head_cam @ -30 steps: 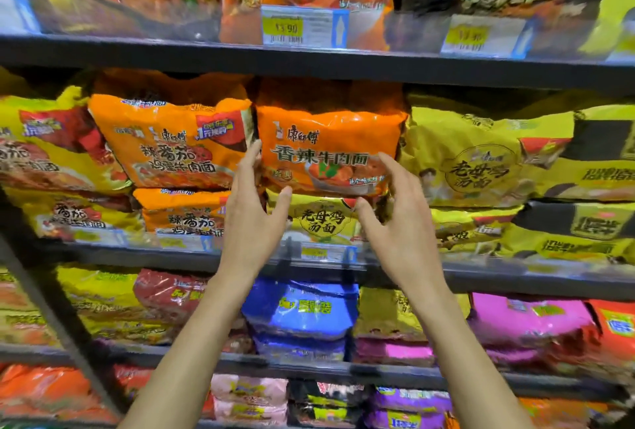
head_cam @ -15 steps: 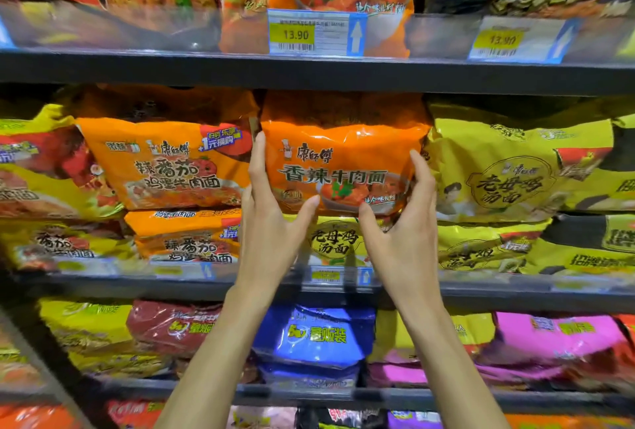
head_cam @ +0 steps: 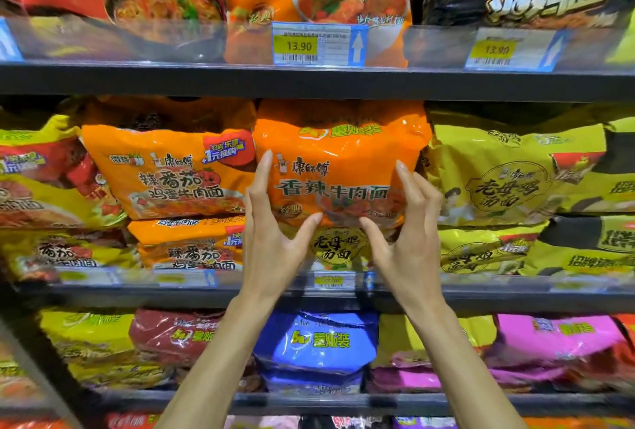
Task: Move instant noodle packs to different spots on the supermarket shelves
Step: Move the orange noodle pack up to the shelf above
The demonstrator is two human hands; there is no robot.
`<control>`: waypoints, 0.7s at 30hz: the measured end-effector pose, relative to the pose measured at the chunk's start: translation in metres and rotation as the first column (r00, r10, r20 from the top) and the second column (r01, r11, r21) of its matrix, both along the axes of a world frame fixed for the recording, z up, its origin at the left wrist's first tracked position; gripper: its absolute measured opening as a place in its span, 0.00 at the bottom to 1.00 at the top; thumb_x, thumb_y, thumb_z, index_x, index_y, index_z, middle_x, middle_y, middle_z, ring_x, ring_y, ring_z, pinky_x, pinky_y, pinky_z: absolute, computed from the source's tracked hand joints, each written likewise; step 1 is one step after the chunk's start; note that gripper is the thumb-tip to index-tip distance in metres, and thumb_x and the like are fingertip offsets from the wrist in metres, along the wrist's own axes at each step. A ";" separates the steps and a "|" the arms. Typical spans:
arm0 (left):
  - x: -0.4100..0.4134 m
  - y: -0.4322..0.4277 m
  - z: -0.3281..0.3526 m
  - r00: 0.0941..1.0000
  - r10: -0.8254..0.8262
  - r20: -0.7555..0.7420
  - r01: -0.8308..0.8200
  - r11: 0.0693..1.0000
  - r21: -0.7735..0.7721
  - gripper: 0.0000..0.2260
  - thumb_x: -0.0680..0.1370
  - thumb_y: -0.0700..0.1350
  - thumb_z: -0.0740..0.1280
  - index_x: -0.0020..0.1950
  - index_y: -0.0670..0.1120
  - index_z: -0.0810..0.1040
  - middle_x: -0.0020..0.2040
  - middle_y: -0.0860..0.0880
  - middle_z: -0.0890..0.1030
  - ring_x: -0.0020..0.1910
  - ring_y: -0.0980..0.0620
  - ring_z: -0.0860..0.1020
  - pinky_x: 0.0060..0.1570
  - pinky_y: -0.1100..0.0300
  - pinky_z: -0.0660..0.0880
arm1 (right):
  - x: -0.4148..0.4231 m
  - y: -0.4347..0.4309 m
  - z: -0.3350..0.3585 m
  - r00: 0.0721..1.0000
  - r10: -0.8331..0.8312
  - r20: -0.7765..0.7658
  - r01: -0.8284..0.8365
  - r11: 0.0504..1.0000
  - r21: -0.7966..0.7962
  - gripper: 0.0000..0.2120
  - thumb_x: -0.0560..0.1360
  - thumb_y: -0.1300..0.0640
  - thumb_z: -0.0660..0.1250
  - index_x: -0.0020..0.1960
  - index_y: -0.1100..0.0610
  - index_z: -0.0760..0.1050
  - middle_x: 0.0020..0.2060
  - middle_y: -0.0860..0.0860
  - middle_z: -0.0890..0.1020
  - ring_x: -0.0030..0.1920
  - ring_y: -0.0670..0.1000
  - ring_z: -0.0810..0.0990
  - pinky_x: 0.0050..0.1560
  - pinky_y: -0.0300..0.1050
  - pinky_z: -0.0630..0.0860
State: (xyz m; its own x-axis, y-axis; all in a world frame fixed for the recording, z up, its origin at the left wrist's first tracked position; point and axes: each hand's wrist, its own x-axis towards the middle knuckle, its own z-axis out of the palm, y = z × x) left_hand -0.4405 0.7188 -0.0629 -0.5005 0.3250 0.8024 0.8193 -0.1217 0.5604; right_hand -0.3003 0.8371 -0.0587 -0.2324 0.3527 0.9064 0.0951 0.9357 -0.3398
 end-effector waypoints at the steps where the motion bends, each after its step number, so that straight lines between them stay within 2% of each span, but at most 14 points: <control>1: 0.001 -0.002 0.000 1.000 -0.009 0.006 0.009 1.000 0.010 0.46 0.74 0.43 0.78 0.81 0.59 0.51 0.74 0.77 0.52 0.77 0.71 0.54 0.75 0.72 0.55 | 0.002 0.001 0.000 1.000 0.011 -0.011 -0.011 1.000 0.004 0.43 0.71 0.65 0.77 0.76 0.50 0.57 0.69 0.51 0.63 0.73 0.51 0.64 0.69 0.38 0.69; 2: 0.003 -0.004 0.000 1.000 -0.019 0.009 0.019 1.000 0.018 0.46 0.74 0.43 0.78 0.80 0.61 0.51 0.74 0.78 0.52 0.77 0.70 0.55 0.76 0.70 0.55 | 0.003 0.001 0.000 1.000 0.022 -0.019 -0.022 1.000 0.005 0.42 0.70 0.65 0.78 0.76 0.51 0.58 0.69 0.51 0.63 0.73 0.49 0.64 0.70 0.32 0.65; 4: 0.006 -0.009 -0.001 0.999 -0.038 0.004 0.038 0.999 0.037 0.45 0.74 0.43 0.78 0.79 0.63 0.52 0.73 0.76 0.54 0.76 0.70 0.57 0.72 0.75 0.57 | 0.007 -0.001 -0.001 0.999 0.030 -0.020 -0.030 1.000 0.000 0.42 0.70 0.66 0.77 0.76 0.51 0.59 0.69 0.54 0.64 0.73 0.42 0.60 0.69 0.25 0.60; 6: 0.009 -0.013 -0.003 0.999 -0.054 0.004 0.054 0.997 0.049 0.44 0.75 0.41 0.78 0.79 0.62 0.53 0.73 0.69 0.58 0.74 0.70 0.61 0.68 0.76 0.61 | 0.010 -0.003 -0.002 0.999 0.036 -0.007 -0.036 0.999 -0.004 0.41 0.71 0.65 0.77 0.76 0.51 0.59 0.69 0.58 0.66 0.73 0.34 0.57 0.67 0.23 0.60; 8: 0.012 -0.017 -0.006 0.998 -0.064 0.000 0.064 0.996 0.065 0.43 0.75 0.39 0.77 0.79 0.61 0.55 0.72 0.64 0.61 0.72 0.70 0.63 0.67 0.76 0.64 | 0.014 -0.006 -0.004 0.999 0.036 -0.006 -0.036 0.999 -0.003 0.40 0.71 0.65 0.76 0.76 0.51 0.60 0.69 0.59 0.66 0.73 0.32 0.55 0.67 0.23 0.59; 11: 0.015 -0.024 -0.009 0.998 -0.058 -0.004 0.058 0.996 0.067 0.42 0.75 0.39 0.77 0.78 0.62 0.55 0.70 0.63 0.61 0.70 0.70 0.65 0.66 0.74 0.66 | 0.019 -0.009 -0.006 0.999 0.044 -0.018 -0.044 0.999 0.025 0.39 0.70 0.67 0.77 0.75 0.55 0.62 0.68 0.58 0.67 0.74 0.31 0.54 0.68 0.23 0.57; 14: 0.020 -0.031 -0.011 0.999 -0.054 -0.007 0.054 0.997 0.063 0.41 0.75 0.38 0.76 0.79 0.59 0.56 0.71 0.63 0.61 0.71 0.72 0.63 0.66 0.77 0.63 | 0.024 -0.014 -0.007 0.998 0.069 -0.013 -0.069 0.997 0.031 0.39 0.69 0.68 0.77 0.74 0.55 0.63 0.67 0.54 0.65 0.73 0.30 0.54 0.67 0.22 0.58; 17: 0.027 -0.037 -0.014 0.998 -0.068 0.000 0.068 0.995 0.074 0.41 0.76 0.40 0.76 0.79 0.62 0.56 0.71 0.63 0.62 0.73 0.65 0.64 0.69 0.71 0.65 | 0.031 -0.020 -0.011 0.996 0.081 -0.019 -0.081 0.996 0.038 0.39 0.69 0.69 0.77 0.74 0.54 0.63 0.67 0.54 0.65 0.73 0.31 0.56 0.68 0.24 0.60; 19: 0.030 -0.042 -0.016 0.998 -0.070 -0.006 0.070 0.994 0.082 0.41 0.75 0.42 0.76 0.78 0.64 0.55 0.71 0.66 0.61 0.73 0.64 0.65 0.70 0.69 0.66 | 0.037 -0.026 -0.014 0.997 0.074 -0.027 -0.073 0.996 0.042 0.39 0.69 0.70 0.77 0.74 0.55 0.63 0.67 0.58 0.66 0.73 0.33 0.56 0.68 0.25 0.61; 21: 0.033 -0.047 -0.017 0.997 -0.080 0.002 0.079 0.993 0.084 0.41 0.76 0.44 0.76 0.78 0.69 0.55 0.72 0.66 0.61 0.74 0.59 0.66 0.72 0.60 0.69 | 0.042 -0.031 -0.016 0.998 0.060 -0.025 -0.059 0.997 0.051 0.39 0.68 0.71 0.77 0.73 0.55 0.63 0.65 0.63 0.67 0.73 0.34 0.56 0.69 0.26 0.60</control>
